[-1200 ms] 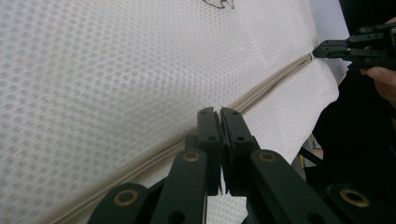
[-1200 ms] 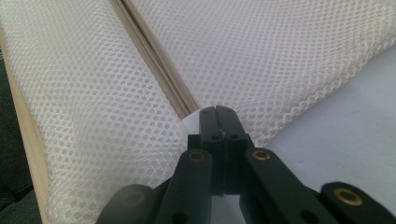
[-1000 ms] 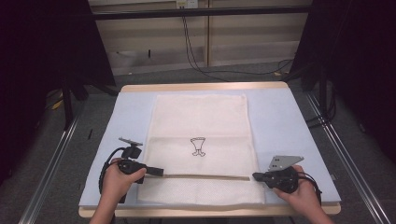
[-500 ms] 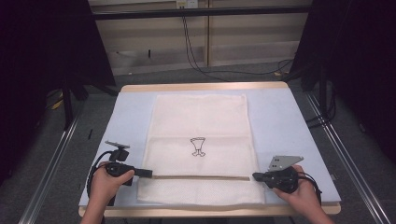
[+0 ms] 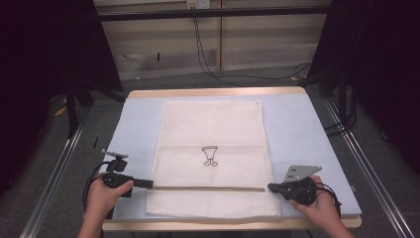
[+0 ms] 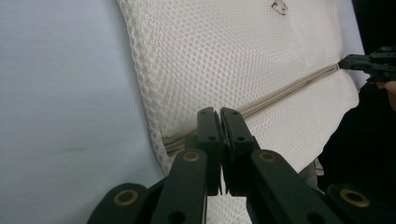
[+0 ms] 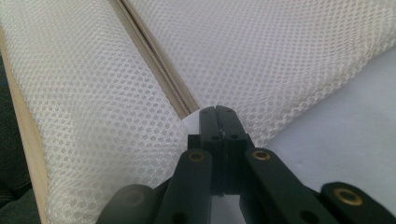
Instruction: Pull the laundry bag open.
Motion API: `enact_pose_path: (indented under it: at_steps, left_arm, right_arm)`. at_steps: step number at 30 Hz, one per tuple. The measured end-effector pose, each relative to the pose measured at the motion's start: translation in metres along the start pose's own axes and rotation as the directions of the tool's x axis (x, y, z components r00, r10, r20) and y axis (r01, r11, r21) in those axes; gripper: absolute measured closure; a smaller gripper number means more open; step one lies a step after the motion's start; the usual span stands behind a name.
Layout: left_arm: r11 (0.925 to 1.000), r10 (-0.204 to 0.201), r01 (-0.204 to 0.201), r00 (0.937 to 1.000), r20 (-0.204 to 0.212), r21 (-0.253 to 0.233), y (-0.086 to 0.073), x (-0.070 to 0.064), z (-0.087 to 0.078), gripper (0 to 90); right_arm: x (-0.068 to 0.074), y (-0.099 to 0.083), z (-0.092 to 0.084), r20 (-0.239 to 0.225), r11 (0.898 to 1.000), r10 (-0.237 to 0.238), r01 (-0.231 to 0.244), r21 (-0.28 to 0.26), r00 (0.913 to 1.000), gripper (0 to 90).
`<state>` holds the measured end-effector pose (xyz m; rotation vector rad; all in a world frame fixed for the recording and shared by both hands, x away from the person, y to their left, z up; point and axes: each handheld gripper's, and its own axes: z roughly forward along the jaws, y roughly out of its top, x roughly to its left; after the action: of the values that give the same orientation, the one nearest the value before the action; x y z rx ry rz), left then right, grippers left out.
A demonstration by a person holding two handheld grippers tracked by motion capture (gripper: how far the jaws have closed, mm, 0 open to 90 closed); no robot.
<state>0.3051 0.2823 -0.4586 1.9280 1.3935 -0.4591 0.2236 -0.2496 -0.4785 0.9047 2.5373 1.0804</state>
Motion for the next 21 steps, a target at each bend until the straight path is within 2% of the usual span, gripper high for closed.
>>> enact_pose_path:
  at_steps: [3, 5, 6, 9, 10, 12, 13, 14, 16, 17, 19, 21]
  left_arm:
    - [1.0, 0.003, -0.004, 1.0, -0.007, -0.005, -0.001, 0.003, -0.004, 87.5]
    - [0.9998, -0.008, 0.008, 0.9999, -0.006, -0.017, -0.002, 0.006, -0.008, 87.1]
    - [0.9999, 0.002, -0.003, 1.0, -0.007, -0.016, -0.003, 0.008, -0.009, 87.0]
    - [0.9994, -0.013, 0.013, 0.9999, -0.004, -0.031, -0.005, 0.009, -0.012, 87.3]
    - [0.9996, -0.001, 0.0, 0.9999, -0.017, -0.028, -0.004, 0.01, -0.014, 87.3]
    - [0.9994, -0.002, 0.001, 0.9995, -0.033, -0.034, -0.004, 0.01, -0.019, 87.5]
    - [0.9995, -0.006, 0.003, 0.9976, -0.069, -0.03, -0.004, 0.011, -0.022, 87.6]
    - [0.9994, -0.006, 0.003, 0.9961, -0.089, -0.035, -0.005, 0.013, -0.024, 87.6]
    - [0.9981, -0.021, 0.019, 0.9992, -0.033, -0.058, -0.008, 0.019, -0.027, 87.6]
    - [0.9989, 0.004, -0.006, 0.9991, -0.042, -0.046, -0.009, 0.02, -0.026, 87.6]
    - [0.9982, -0.003, 0.0, 0.9985, -0.055, -0.06, -0.008, 0.017, -0.024, 87.4]
    - [0.9957, 0.007, -0.013, 0.9978, -0.065, -0.092, -0.007, 0.013, -0.025, 87.2]
  right_arm:
    - [0.0, 0.0, 0.0, -0.001, 1.0, 0.001, -0.001, 0.001, 1.0, 90.0]
    - [0.0, 0.0, 0.0, -0.001, 1.0, 0.0, 0.0, 0.002, 1.0, 90.0]
    - [0.0, 0.0, 0.0, -0.001, 1.0, 0.0, 0.0, 0.0, 1.0, 90.0]
    - [-0.001, 0.0, 0.0, -0.004, 1.0, -0.002, 0.002, 0.001, 1.0, 90.0]
    - [-0.001, 0.0, 0.0, -0.004, 1.0, -0.002, 0.002, 0.001, 1.0, 90.0]
    - [0.0, 0.0, 0.0, -0.004, 1.0, -0.006, 0.006, 0.003, 1.0, 90.0]
    - [0.0, 0.001, 0.0, -0.001, 1.0, -0.001, 0.001, 0.009, 1.0, 90.0]
    - [0.0, 0.001, 0.0, -0.003, 1.0, -0.005, 0.005, 0.006, 1.0, 90.0]
    - [-0.001, 0.0, 0.0, -0.004, 1.0, -0.005, 0.005, 0.003, 1.0, 90.0]
    - [-0.001, 0.0, 0.0, -0.004, 1.0, -0.005, 0.005, 0.002, 1.0, 90.0]
    - [-0.001, 0.0, 0.0, -0.005, 1.0, -0.001, 0.001, 0.0, 1.0, 90.0]
    - [-0.001, 0.0, 0.0, -0.005, 1.0, -0.005, 0.005, -0.008, 1.0, 90.0]
